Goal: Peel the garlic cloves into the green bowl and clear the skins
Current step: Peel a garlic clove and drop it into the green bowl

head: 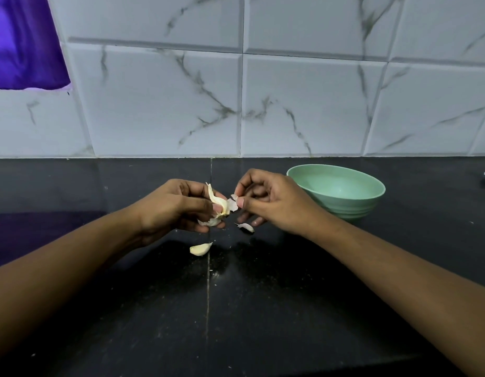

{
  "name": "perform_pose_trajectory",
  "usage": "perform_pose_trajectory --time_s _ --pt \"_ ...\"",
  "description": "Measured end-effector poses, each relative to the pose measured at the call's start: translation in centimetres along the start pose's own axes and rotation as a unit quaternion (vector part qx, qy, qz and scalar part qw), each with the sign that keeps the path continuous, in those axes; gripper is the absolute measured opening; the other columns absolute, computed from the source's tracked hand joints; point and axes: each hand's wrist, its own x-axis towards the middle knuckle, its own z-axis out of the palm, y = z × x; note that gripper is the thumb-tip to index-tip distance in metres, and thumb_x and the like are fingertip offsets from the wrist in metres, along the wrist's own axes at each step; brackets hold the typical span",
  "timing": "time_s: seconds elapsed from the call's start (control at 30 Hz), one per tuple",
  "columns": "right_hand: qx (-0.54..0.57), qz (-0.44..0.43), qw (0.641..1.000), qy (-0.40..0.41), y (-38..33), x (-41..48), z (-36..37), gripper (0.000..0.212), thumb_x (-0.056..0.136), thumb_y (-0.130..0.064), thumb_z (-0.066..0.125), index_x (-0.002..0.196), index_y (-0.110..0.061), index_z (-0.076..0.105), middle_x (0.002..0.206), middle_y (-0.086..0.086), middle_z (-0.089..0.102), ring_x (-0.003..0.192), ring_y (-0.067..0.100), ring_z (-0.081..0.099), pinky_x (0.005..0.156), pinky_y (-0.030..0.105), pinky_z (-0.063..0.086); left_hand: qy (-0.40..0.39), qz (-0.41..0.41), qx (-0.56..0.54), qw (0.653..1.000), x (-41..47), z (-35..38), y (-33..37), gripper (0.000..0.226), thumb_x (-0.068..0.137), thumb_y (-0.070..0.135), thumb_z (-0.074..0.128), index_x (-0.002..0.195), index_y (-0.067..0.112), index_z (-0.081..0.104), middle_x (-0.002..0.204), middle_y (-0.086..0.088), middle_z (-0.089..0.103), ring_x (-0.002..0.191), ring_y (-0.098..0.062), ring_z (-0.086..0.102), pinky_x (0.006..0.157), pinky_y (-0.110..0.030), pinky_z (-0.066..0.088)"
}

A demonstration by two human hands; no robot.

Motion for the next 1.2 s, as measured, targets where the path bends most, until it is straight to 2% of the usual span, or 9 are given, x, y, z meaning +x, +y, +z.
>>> perform_pose_trajectory --time_s 0.1,0.23,0.43,0.53,0.63,0.73,0.87,1.03,1.2 --pt "0.029 0.031 0.999 0.004 -0.1 0.1 0.0 0.014 0.093 -0.005 0.055 0.089 -0.018 0.054 0.074 0.001 0.067 0.060 0.017 0.067 0.057 0.030 0.055 0.005 -0.004 0.011 1.000 0.0 -0.1 0.0 0.018 0.083 0.000 0.061 0.099 0.003 0.068 0.077 -0.009 0.070 0.069 -0.013 0.070 0.054 -0.019 0.052" --pt "0.032 0.071 0.997 -0.002 0.1 0.2 -0.3 0.010 0.095 -0.007 0.052 0.092 -0.015 0.057 0.080 0.002 0.065 0.061 0.012 0.064 0.055 0.027 0.054 0.021 0.000 0.031 0.999 0.0 -0.5 0.2 0.019 0.081 0.003 0.063 0.099 0.006 0.070 0.081 -0.009 0.072 0.068 -0.010 0.066 0.055 -0.019 0.052" --pt "-0.205 0.063 0.977 -0.017 0.7 0.2 -0.7 0.013 0.083 -0.007 0.068 0.081 -0.019 0.066 0.060 -0.011 0.059 0.044 0.000 0.056 0.046 0.016 0.048 0.044 0.006 0.060 0.997 0.0 -1.5 0.1 0.018 0.082 0.004 0.066 0.097 0.011 0.071 0.087 -0.006 0.074 0.074 -0.009 0.067 0.056 -0.018 0.052" --pt "-0.250 0.069 0.965 -0.025 1.1 0.3 -0.7 0.016 0.080 -0.005 0.070 0.081 -0.020 0.068 0.062 -0.013 0.059 0.052 0.009 0.060 0.053 0.023 0.055 0.039 0.006 0.061 0.997 0.1 -1.4 0.0 0.020 0.079 0.002 0.069 0.096 0.013 0.071 0.087 -0.005 0.074 0.073 -0.008 0.067 0.058 -0.018 0.054" --pt "-0.260 0.068 0.963 -0.013 1.1 0.3 -0.8 0.013 0.083 -0.008 0.068 0.092 -0.017 0.069 0.061 -0.014 0.057 0.045 0.006 0.055 0.048 0.013 0.048 0.026 0.010 0.070 0.997 0.2 -1.1 -0.3 0.022 0.076 0.002 0.071 0.096 0.013 0.071 0.082 -0.001 0.074 0.073 -0.006 0.067 0.061 -0.019 0.055" --pt "-0.164 0.041 0.985 0.025 0.3 0.3 -0.4 0.011 0.087 -0.008 0.065 0.094 -0.015 0.068 0.064 -0.010 0.059 0.049 0.009 0.058 0.048 0.016 0.049 0.024 0.023 0.057 0.998 0.2 -0.6 -0.5 0.026 0.071 0.004 0.073 0.096 0.011 0.070 0.081 -0.001 0.073 0.072 -0.006 0.067 0.059 -0.018 0.055" --pt "0.052 0.054 0.997 -0.005 -0.2 0.1 0.8 0.012 0.082 -0.008 0.070 0.093 -0.007 0.065 0.074 0.007 0.062 0.067 0.014 0.060 0.056 0.025 0.055 0.039 0.052 0.029 0.997 0.3 -0.3 -0.5 0.035 0.061 0.010 0.075 0.095 0.012 0.067 0.081 -0.003 0.072 0.070 -0.007 0.067 0.056 -0.018 0.053" --pt "0.127 0.062 0.990 0.006 0.0 0.1 0.9 0.009 0.080 0.001 0.068 0.082 -0.006 0.063 0.064 0.004 0.063 0.056 0.006 0.062 0.058 0.020 0.054 0.030 0.083 0.036 0.995 0.2 -0.2 -0.4 0.033 0.061 0.012 0.076 0.091 0.006 0.067 0.088 -0.009 0.073 0.073 -0.009 0.066 0.058 -0.019 0.053" --pt "0.191 0.079 0.978 0.011 -0.4 -0.1 0.4 0.009 0.083 0.005 0.064 0.079 -0.003 0.063 0.060 0.004 0.066 0.053 0.008 0.065 0.054 0.017 0.054 0.026 0.098 -0.004 0.995 0.4 -0.2 -0.6 0.029 0.058 0.004 0.084 0.079 0.019 0.072 0.078 -0.004 0.071 0.066 -0.009 0.066 0.056 -0.020 0.053"
